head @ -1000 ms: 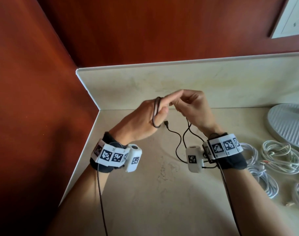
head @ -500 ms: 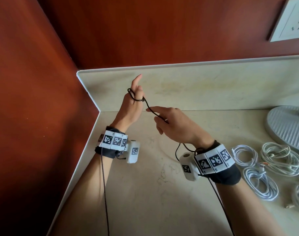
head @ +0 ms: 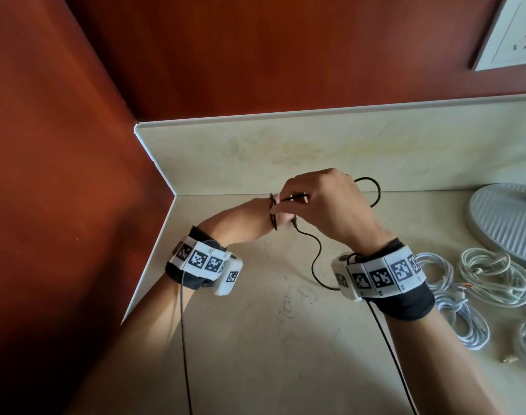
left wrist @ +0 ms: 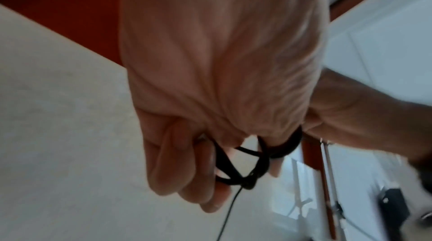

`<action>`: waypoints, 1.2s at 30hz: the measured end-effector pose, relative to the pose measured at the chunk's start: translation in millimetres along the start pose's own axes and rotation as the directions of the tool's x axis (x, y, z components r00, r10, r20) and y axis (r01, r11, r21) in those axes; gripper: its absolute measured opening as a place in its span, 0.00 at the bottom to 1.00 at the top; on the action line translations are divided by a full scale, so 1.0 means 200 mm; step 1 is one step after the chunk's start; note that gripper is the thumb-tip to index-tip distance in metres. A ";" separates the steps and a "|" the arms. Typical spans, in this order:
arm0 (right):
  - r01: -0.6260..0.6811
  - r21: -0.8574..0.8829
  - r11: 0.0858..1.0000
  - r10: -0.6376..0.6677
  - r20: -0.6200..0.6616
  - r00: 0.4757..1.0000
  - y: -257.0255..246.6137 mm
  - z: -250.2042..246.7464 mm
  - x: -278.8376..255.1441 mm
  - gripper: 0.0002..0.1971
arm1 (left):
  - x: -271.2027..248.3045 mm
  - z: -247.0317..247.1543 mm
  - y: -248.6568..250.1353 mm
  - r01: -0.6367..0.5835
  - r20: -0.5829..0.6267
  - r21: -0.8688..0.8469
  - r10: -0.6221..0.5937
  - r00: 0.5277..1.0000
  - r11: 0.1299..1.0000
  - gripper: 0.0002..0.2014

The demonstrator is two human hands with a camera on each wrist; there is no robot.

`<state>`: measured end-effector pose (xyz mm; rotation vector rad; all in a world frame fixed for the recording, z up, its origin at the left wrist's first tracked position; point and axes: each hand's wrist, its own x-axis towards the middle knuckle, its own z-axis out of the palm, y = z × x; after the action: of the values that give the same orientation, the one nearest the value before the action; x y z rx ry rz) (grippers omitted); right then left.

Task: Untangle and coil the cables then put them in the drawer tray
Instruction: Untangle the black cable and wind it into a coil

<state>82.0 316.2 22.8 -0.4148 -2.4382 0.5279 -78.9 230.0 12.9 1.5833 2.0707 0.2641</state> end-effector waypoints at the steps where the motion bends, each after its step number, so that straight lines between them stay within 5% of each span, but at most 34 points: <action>1: -0.020 0.027 0.999 0.020 -0.006 1.000 0.02 -0.01 0.00 0.12 | -0.03 0.01 0.01 -0.053 0.028 -0.064 0.054 0.998 0.997 0.05; 6: -0.099 0.318 0.943 0.111 -0.022 0.994 0.11 -0.02 -0.02 0.25 | -0.15 -0.04 0.07 -0.290 0.065 -0.286 0.321 0.945 0.913 0.21; 8: -0.145 0.496 0.856 0.156 0.019 0.988 0.12 0.00 -0.02 0.22 | -0.16 -0.04 0.07 -0.335 0.059 -0.315 0.370 0.927 0.888 0.18; 10: -0.169 0.609 0.775 0.180 0.043 0.983 0.13 0.02 -0.01 0.18 | -0.16 -0.04 0.07 -0.289 0.051 -0.359 0.328 0.943 0.887 0.03; 11: -0.160 0.632 0.758 0.178 0.034 0.983 0.14 0.01 -0.01 0.14 | -0.15 -0.05 0.07 -0.274 0.036 -0.365 0.308 0.951 0.890 0.06; 17: -0.057 0.632 0.773 0.163 -0.111 0.980 0.13 0.00 0.00 0.14 | -0.14 -0.04 0.06 -0.300 0.011 -0.360 0.325 0.946 0.883 0.28; 23: -0.052 0.410 0.911 0.162 -0.237 0.958 0.13 -0.01 0.01 0.25 | -0.18 -0.06 0.12 -0.358 0.008 -0.354 0.385 0.923 0.864 0.23; 26: -0.119 0.274 0.954 0.185 -0.230 0.955 0.18 0.00 0.00 0.33 | -0.18 -0.08 0.12 -0.369 0.044 -0.328 0.404 0.914 0.870 0.12; 27: -0.140 0.261 0.955 0.199 -0.213 0.957 0.19 0.01 0.00 0.35 | -0.18 -0.09 0.12 -0.376 0.043 -0.315 0.409 0.912 0.871 0.15; 33: -0.139 0.526 0.839 0.194 -0.052 0.980 0.21 0.05 -0.01 0.34 | -0.17 -0.12 0.09 -0.443 -0.051 -0.331 0.453 0.890 0.833 0.40; 36: -0.157 0.663 0.732 0.207 0.002 0.978 0.22 0.06 -0.01 0.27 | -0.17 -0.14 0.09 -0.470 -0.103 -0.354 0.466 0.879 0.809 0.41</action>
<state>83.2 349.7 -8.0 -0.3527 -1.9653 1.3819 -70.5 206.7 54.0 1.8188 1.4825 0.7922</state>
